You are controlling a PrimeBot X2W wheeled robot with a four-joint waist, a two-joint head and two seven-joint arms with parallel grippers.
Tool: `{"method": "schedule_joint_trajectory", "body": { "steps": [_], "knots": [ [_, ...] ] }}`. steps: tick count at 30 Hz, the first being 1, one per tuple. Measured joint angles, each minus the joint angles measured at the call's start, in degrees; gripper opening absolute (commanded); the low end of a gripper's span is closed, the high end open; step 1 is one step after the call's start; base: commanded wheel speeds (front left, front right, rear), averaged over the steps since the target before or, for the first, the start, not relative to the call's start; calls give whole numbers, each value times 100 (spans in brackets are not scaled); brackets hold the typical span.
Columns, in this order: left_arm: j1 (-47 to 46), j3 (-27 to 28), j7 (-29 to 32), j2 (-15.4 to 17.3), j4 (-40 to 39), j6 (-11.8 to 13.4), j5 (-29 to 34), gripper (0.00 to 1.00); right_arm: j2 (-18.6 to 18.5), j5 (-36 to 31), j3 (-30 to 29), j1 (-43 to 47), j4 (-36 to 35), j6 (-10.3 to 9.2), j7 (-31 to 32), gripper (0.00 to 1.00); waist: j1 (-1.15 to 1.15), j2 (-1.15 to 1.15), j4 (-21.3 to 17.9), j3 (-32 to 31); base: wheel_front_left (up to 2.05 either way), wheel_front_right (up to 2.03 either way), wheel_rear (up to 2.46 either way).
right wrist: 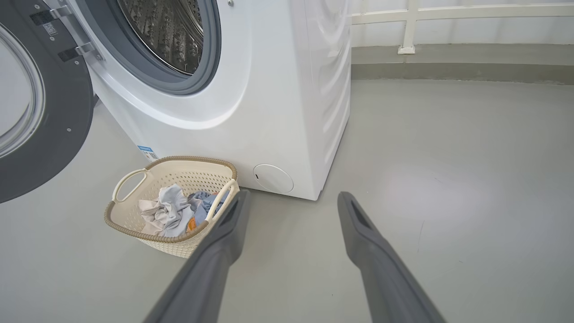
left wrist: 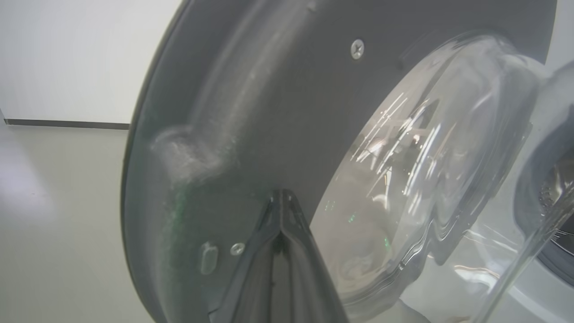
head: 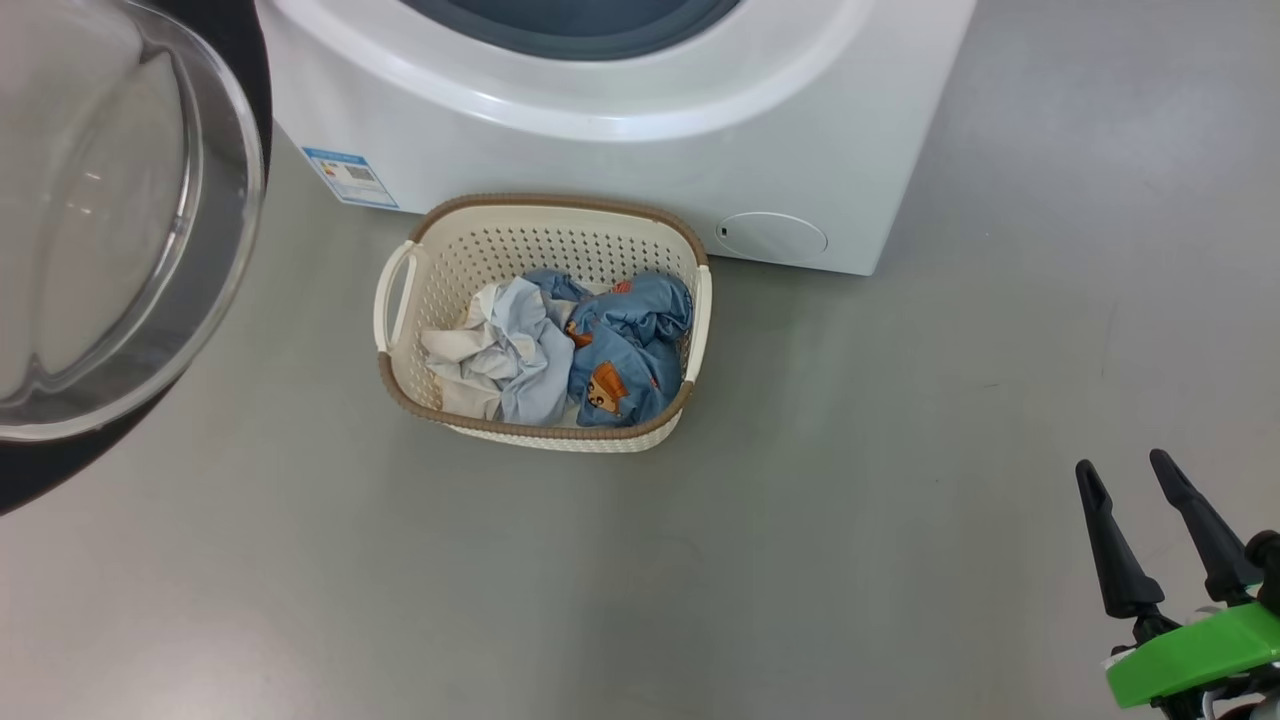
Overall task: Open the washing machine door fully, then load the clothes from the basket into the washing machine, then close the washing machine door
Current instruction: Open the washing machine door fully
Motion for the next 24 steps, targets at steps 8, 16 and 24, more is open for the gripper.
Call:
{"method": "schedule_joint_trajectory", "body": {
  "steps": [8, 16, 24],
  "knots": [
    [-310, 302, -1, 127, 282, 10, 337, 0, -67, 0, 16, -75, -26, 0, -4, 100, 0, 0, -51, 117, 0, 0, 0],
    [-355, 500, -1, 114, 308, -10, 434, 0, -48, -1, 27, -74, -8, 0, -4, 100, 0, 0, -55, 33, 0, 0, 0],
    [-85, 341, -1, -3, 90, -101, 414, 0, 59, 0, 157, -67, 63, 0, -4, 100, 0, 0, -20, -259, 0, 0, 0]
  ]
}}
